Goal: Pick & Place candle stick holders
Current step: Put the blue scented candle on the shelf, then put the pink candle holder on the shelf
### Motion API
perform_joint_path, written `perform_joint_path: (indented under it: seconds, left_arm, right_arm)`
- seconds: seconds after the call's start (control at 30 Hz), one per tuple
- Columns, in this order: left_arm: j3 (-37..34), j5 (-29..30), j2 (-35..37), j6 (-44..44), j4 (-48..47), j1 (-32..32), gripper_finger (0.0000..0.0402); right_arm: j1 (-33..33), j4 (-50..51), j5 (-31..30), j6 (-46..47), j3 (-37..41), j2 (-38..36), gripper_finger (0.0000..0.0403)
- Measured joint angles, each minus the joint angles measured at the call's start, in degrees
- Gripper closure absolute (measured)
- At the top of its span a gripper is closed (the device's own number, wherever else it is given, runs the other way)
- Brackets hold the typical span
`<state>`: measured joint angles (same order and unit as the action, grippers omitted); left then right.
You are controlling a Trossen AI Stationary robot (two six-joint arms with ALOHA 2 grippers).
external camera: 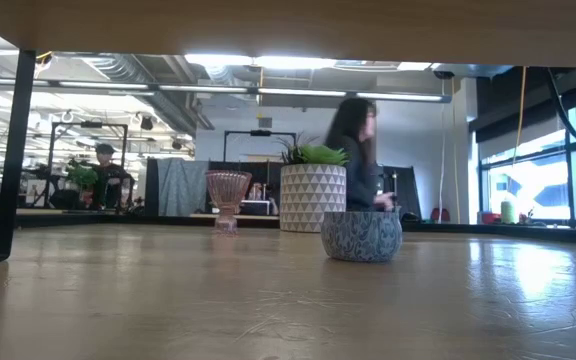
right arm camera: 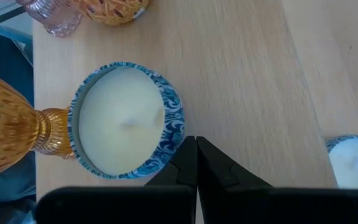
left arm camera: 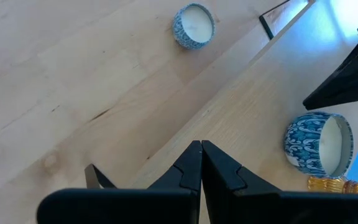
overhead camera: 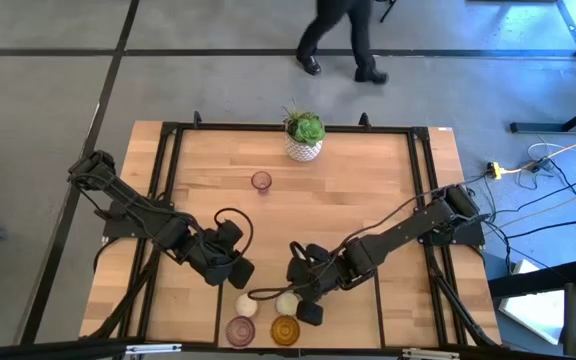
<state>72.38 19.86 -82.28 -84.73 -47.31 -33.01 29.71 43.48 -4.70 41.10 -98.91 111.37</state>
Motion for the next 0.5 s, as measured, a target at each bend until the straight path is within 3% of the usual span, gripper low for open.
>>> perform_joint_path:
  seconds: [0.23, 0.5]
  left_arm:
    - [0.0, 0.22, 0.0, -0.19, 0.02, -0.35, 0.04]
    - [0.0, 5.99, 0.27, -0.17, -0.62, -0.07, 0.04]
  right_arm:
    - [0.01, 0.13, -0.94, -0.05, 0.0, 0.0, 0.0403]
    - [2.03, 3.53, -13.39, -0.01, -0.17, -2.73, 0.0403]
